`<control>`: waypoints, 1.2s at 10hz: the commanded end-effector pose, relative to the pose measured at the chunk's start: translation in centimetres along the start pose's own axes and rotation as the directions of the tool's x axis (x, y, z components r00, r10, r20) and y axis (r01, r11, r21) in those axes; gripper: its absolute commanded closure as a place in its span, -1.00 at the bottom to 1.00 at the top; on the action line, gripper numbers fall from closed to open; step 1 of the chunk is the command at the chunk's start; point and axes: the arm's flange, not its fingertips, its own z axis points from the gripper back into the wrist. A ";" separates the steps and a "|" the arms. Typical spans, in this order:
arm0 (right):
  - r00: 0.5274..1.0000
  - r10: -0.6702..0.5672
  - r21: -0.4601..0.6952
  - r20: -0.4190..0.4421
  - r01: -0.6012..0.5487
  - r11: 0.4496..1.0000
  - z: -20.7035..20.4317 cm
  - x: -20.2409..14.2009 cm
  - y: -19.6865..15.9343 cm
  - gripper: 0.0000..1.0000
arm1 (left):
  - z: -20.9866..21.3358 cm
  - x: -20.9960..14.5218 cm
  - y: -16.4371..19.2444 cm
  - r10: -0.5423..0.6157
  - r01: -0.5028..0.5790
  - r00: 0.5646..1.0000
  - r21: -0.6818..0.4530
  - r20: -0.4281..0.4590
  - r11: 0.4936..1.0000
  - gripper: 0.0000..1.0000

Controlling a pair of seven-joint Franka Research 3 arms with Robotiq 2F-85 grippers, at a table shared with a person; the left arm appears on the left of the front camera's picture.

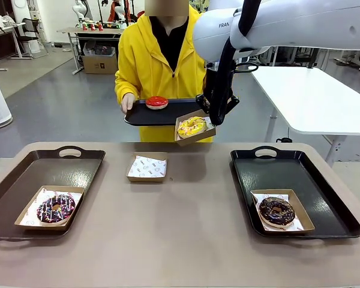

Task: Individually package the donuts and arrange them on the tray.
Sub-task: Place the picked Paper togo box on the Handle tray while simultaneously picking up another Paper togo box from the table with the other hand.

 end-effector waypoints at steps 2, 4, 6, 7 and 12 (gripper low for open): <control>1.000 0.014 0.032 0.002 -0.014 0.999 0.5 -0.8 -2.7 0.97 | -0.3 0.8 -2.1 -0.037 0.038 0.999 0.031 -0.020 0.999 -1.00; 1.000 0.002 0.065 -0.010 -0.001 0.998 0.1 -1.9 -7.9 0.97 | -1.9 2.4 -6.8 -0.077 0.083 0.996 0.115 -0.052 0.990 -1.00; 0.997 0.073 0.089 -0.015 -0.071 0.993 -1.4 -2.2 -12.9 0.97 | -4.2 4.9 -12.1 -0.119 0.124 0.992 0.173 -0.038 0.977 -1.00; 0.998 0.068 0.127 -0.004 -0.067 0.990 -2.4 -2.1 -15.6 0.97 | -6.1 5.7 -15.0 -0.158 0.164 0.986 0.208 -0.046 0.964 -1.00; 1.000 -0.012 0.104 0.019 0.010 0.995 -4.7 -2.3 -21.2 0.97 | -19.9 6.7 -22.4 -0.234 0.284 0.959 0.508 -0.161 0.813 -1.00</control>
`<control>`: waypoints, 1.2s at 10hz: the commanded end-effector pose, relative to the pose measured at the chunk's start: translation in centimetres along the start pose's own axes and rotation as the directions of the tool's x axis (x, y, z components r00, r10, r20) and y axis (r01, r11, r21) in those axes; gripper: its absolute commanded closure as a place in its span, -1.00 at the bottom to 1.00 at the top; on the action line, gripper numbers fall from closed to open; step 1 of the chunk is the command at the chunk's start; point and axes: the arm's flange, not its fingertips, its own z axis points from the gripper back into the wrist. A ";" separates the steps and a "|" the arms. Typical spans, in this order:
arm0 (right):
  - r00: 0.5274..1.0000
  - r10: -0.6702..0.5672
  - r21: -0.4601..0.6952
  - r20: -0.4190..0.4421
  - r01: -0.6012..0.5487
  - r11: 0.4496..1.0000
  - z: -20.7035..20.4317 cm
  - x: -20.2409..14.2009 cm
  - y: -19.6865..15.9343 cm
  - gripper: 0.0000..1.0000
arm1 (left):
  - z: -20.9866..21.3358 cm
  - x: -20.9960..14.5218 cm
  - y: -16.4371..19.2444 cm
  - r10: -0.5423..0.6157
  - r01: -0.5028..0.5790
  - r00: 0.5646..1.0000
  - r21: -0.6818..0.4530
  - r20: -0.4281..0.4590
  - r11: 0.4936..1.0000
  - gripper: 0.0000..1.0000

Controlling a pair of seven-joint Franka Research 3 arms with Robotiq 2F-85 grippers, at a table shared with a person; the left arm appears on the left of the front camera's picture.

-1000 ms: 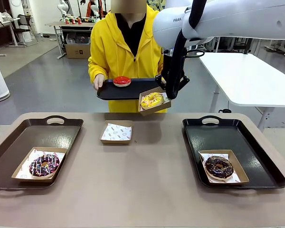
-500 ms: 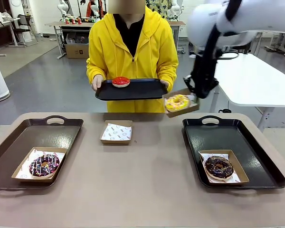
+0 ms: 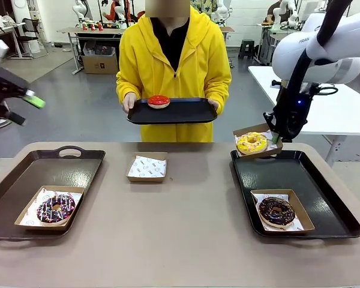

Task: Individually package the donuts and arrange them on the tray.
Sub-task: Place the picked Paper togo box on the Handle tray while simultaneously picking up another Paper togo box from the table with the other hand.

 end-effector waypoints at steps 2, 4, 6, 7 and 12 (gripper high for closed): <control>0.999 -0.029 0.027 0.019 0.029 0.999 -0.8 -1.6 -0.7 0.97 | -6.7 2.1 -2.8 0.004 0.001 1.000 0.204 -0.021 0.979 -1.00; 1.000 -0.006 -0.001 0.000 0.006 1.000 -0.1 -0.2 -0.3 0.97 | -10.8 3.1 -4.5 -0.009 0.021 0.999 0.273 -0.047 0.962 -1.00; 1.000 -0.006 -0.001 0.000 0.006 1.000 -0.1 -0.2 -0.3 0.97 | -15.0 3.4 -6.1 -0.052 0.072 0.996 0.344 -0.066 0.936 -1.00; 1.000 -0.006 -0.001 0.000 0.006 1.000 -0.1 -0.2 -0.3 0.97 | -16.8 3.5 -6.7 -0.072 0.094 0.995 0.368 -0.073 0.925 -1.00; 1.000 -0.006 -0.001 0.000 0.006 1.000 -0.1 -0.2 -0.3 0.97 | -20.6 3.2 -7.0 -0.118 0.141 0.990 0.406 -0.083 0.903 -1.00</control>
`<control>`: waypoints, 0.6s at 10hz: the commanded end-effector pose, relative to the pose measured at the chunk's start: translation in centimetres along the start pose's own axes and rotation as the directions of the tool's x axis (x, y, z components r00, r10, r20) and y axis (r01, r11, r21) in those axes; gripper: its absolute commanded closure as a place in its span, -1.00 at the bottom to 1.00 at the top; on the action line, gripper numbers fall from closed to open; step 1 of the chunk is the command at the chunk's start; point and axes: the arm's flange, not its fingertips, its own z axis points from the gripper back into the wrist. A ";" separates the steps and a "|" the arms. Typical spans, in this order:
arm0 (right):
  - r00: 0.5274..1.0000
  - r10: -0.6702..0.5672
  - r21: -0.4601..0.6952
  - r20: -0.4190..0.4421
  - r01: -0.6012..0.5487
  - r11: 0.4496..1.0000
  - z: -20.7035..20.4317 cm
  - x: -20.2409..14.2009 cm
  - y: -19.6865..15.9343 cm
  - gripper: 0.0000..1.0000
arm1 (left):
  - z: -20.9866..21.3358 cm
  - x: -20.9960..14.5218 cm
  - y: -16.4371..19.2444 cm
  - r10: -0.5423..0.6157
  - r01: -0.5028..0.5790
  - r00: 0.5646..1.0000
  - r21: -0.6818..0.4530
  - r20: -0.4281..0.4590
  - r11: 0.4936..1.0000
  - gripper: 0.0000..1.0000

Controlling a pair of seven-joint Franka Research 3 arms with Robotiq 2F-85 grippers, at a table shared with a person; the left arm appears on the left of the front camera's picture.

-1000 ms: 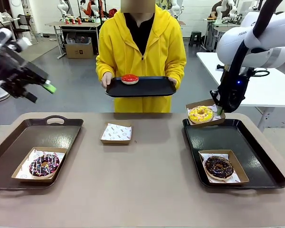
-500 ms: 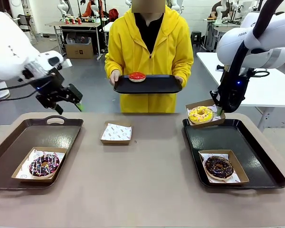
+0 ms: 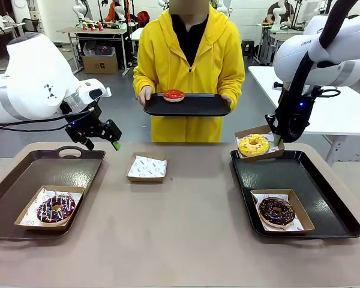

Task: Individually package the donuts and arrange them on the tray.
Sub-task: Place the picked Paper togo box on the Handle tray while simultaneously picking up another Paper togo box from the table with the other hand.

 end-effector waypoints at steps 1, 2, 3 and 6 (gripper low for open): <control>1.000 0.000 0.000 -0.001 0.000 1.000 0.1 0.3 0.1 0.97 | 0.8 -0.1 0.0 0.001 -0.001 1.000 -0.004 0.002 1.000 -1.00; 1.000 0.000 0.000 -0.001 0.000 1.000 0.1 0.3 0.1 0.97 | 0.8 -0.1 0.0 0.001 -0.001 1.000 -0.004 0.002 1.000 -1.00; 1.000 0.000 0.000 -0.001 0.000 1.000 0.1 0.3 0.1 0.97 | 0.8 -0.1 0.0 0.001 -0.001 1.000 -0.004 0.002 1.000 -1.00; 1.000 0.000 0.000 -0.001 0.000 1.000 0.1 0.3 0.1 0.97 | 0.8 -0.1 0.0 0.001 -0.001 1.000 -0.004 0.002 1.000 -1.00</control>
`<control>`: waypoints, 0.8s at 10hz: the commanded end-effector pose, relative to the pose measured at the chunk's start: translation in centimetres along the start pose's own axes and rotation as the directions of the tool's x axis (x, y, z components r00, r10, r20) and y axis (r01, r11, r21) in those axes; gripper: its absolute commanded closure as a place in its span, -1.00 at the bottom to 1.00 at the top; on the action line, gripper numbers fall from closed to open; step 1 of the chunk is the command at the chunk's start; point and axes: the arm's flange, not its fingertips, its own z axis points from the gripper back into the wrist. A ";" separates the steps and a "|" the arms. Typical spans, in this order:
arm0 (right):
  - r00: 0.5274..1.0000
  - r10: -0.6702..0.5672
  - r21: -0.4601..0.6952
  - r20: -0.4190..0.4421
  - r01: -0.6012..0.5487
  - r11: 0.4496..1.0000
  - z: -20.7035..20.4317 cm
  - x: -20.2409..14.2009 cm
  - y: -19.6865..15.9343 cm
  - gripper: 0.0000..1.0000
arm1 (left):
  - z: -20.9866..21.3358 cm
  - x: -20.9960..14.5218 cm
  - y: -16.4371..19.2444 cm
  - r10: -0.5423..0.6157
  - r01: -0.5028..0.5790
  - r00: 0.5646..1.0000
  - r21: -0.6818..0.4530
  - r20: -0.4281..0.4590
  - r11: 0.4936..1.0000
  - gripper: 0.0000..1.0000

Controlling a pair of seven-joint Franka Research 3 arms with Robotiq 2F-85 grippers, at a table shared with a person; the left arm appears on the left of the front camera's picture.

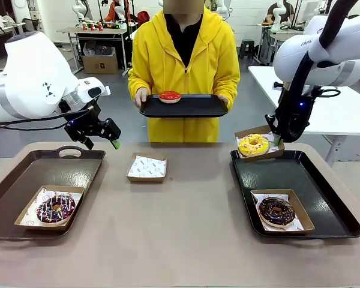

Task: Individually package the donuts and arrange them on the tray.
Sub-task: Place the picked Paper togo box on the Handle tray while simultaneously picking up another Paper togo box from the table with the other hand.

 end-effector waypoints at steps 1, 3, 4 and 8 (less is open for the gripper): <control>1.000 0.000 0.000 0.000 0.000 1.000 0.0 0.0 0.0 0.97 | 0.0 0.0 0.0 0.000 0.000 1.000 0.000 0.000 1.000 -1.00; 1.000 0.005 -0.036 -0.021 -0.006 0.999 -1.4 1.0 -0.7 0.97 | -1.0 1.6 -1.2 0.020 -0.021 0.998 -0.009 -0.064 1.000 -1.00; 1.000 0.012 -0.055 -0.015 -0.012 0.998 -1.6 0.9 -1.7 0.97 | -1.1 2.6 -2.2 0.010 -0.009 0.997 0.007 -0.075 1.000 -1.00; 0.998 0.015 -0.061 -0.058 -0.018 0.998 -3.0 1.3 -6.6 0.97 | -2.9 6.1 -5.8 0.054 -0.037 0.988 0.122 -0.141 0.992 -1.00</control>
